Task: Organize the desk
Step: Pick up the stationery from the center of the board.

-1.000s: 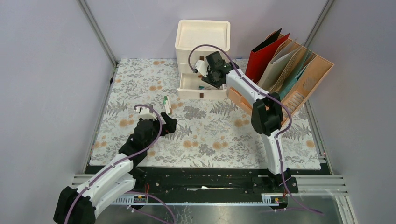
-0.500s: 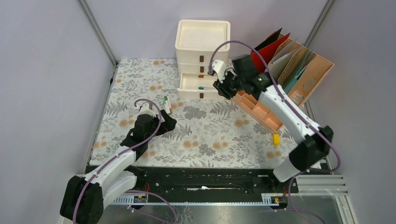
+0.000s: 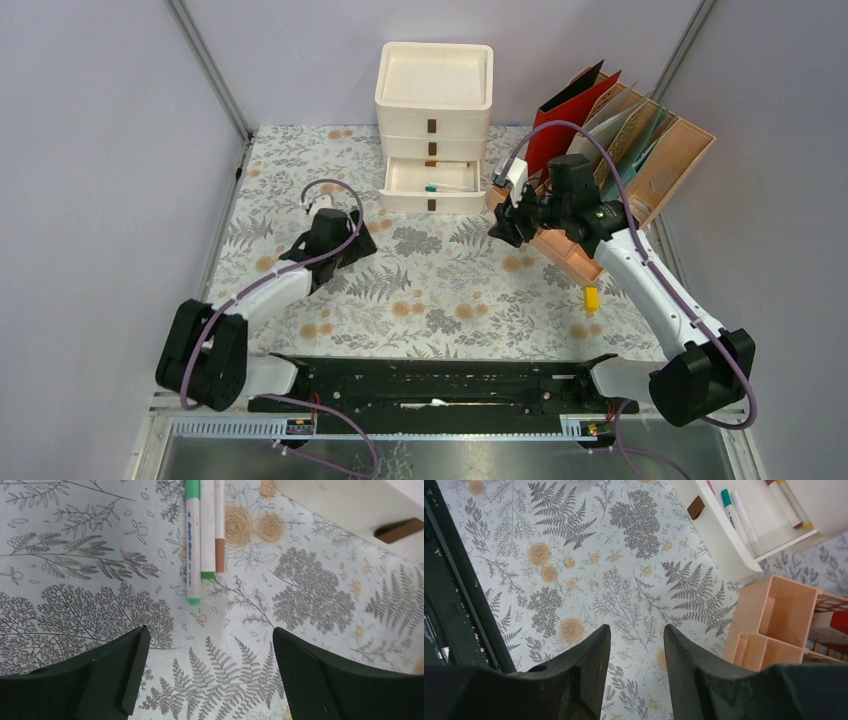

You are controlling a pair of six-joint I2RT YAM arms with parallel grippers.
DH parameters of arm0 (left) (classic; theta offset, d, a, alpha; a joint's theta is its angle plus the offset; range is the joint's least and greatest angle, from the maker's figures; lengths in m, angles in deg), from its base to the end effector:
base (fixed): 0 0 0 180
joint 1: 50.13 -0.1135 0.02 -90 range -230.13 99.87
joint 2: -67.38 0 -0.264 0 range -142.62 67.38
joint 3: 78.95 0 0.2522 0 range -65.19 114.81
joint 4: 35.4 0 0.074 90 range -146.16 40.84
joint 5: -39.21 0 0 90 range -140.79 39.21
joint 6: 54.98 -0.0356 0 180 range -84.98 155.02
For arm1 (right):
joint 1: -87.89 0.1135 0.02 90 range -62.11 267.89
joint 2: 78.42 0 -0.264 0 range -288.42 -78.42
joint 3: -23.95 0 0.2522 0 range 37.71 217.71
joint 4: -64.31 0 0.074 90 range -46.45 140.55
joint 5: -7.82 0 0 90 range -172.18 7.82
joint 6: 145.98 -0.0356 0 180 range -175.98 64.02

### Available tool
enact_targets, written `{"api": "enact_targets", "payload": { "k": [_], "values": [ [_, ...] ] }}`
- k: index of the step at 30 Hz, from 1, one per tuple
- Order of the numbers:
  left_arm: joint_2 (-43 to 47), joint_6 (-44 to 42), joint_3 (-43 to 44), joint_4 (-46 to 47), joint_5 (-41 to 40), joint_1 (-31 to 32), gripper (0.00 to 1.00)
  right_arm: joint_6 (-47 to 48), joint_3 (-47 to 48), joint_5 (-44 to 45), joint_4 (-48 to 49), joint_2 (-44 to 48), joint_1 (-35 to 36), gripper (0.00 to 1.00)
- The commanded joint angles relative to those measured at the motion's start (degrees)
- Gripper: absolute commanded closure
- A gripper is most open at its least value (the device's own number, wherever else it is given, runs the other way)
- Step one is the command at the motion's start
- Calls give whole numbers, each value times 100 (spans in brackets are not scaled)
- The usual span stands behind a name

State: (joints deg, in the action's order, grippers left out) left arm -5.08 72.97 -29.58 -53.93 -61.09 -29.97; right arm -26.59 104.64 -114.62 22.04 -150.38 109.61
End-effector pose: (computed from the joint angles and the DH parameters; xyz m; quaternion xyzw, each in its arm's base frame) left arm 0.2406 -0.0815 0.1939 -0.1768 0.8919 -0.1266 0.3965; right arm 0.2477 0.1192 0.3453 -0.4841 0.7062 0.2152 0.4696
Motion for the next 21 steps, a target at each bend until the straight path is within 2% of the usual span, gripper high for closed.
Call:
{"api": "enact_targets", "payload": {
  "k": [1, 3, 9, 10, 17, 21],
  "values": [
    [-517, -127, 679, -204, -597, -46, 3, -315, -220, -844, 506, 211, -399, 50],
    [-778, -136, 858, -265, -777, -73, 5, -369, -344, -1000, 580, 272, -512, 50],
    [-1540, -208, 1308, -331, -924, -232, 39, -359, -568, -1184, 704, 307, -554, 51],
    [-1641, -224, 1377, -341, -947, -265, 42, -355, -583, -1216, 714, 299, -556, 51],
    [-2211, -411, 1806, -356, -767, -505, 55, -322, -672, -1376, 718, 249, -570, 52],
    [-2484, -501, 2059, -406, -613, -581, 57, -312, -696, -1450, 715, 214, -570, 52]
  ]
}}
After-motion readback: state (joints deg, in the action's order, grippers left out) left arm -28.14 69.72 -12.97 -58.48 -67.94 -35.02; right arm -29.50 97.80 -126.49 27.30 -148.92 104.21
